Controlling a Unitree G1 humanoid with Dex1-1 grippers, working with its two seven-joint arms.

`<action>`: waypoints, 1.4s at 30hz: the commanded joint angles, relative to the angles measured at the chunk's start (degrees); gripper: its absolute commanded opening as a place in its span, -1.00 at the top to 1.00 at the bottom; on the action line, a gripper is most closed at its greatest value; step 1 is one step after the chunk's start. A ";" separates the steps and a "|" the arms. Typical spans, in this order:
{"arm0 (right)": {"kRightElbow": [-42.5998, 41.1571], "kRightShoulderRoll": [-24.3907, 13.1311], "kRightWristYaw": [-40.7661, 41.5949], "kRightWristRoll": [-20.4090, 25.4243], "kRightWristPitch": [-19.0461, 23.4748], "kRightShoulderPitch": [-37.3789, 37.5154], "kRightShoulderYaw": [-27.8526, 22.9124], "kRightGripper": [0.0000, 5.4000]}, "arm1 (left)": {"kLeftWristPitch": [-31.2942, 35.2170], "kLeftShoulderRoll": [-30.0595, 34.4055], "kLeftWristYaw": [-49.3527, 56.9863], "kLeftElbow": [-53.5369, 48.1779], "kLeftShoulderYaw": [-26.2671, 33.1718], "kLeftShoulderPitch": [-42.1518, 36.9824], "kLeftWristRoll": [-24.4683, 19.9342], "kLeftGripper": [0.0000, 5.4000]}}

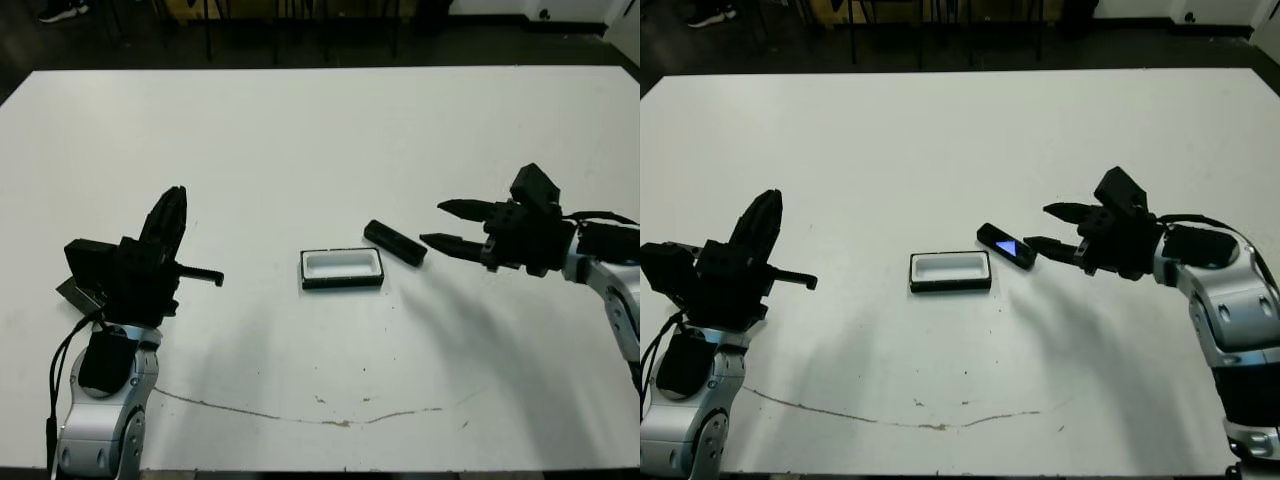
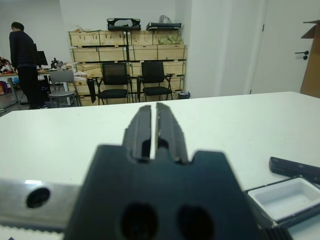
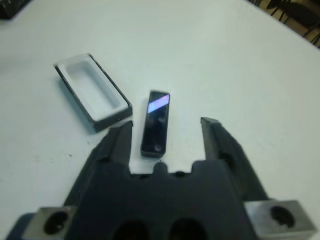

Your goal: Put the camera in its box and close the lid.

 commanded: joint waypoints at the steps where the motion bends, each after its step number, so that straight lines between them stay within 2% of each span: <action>1: 3.53 0.32 0.77 -1.36 -3.85 -0.62 1.13 -0.31 | 0.52 0.48 -0.14 0.97 0.23 0.55 0.42 1.00; 5: 6.91 1.34 1.64 -2.35 -8.88 -1.37 2.29 -0.57 | 0.91 0.35 0.01 0.78 0.11 0.49 0.42 1.00; 12: 8.68 2.57 0.88 -4.37 -11.28 -1.78 3.77 -1.00 | 0.33 0.33 -0.15 1.14 0.06 0.32 0.42 1.00; 17: 8.61 3.41 1.13 -4.21 -10.99 -1.46 3.84 -1.00 | 0.78 0.29 0.01 0.88 0.07 0.56 0.41 1.00; 23: 8.76 3.29 -0.60 -7.49 -14.91 -0.31 4.71 -1.00 | 0.90 0.31 0.11 0.78 0.10 0.76 0.56 1.00; 26: 9.66 3.78 -1.05 -7.31 -14.47 0.24 4.51 -1.00 | 0.75 0.30 -0.11 0.81 0.26 0.86 0.17 1.00; 31: 12.19 4.81 -1.84 -6.39 -11.72 0.73 4.01 -1.00 | 0.75 0.47 -0.20 0.76 0.33 1.03 0.21 1.00; 34: 12.32 5.04 -2.51 -6.39 -8.44 1.20 3.95 -1.00 | 0.55 0.51 -0.35 0.89 0.37 1.06 0.12 1.00; 38: 13.39 5.63 -2.55 -6.71 -9.52 1.89 4.31 -1.00 | 0.66 0.42 -0.16 0.96 0.15 0.98 0.48 1.00; 42: 11.61 6.08 -3.59 -7.03 -5.66 2.41 5.27 -1.00 | 1.14 0.13 0.25 0.68 -0.26 1.02 0.79 1.00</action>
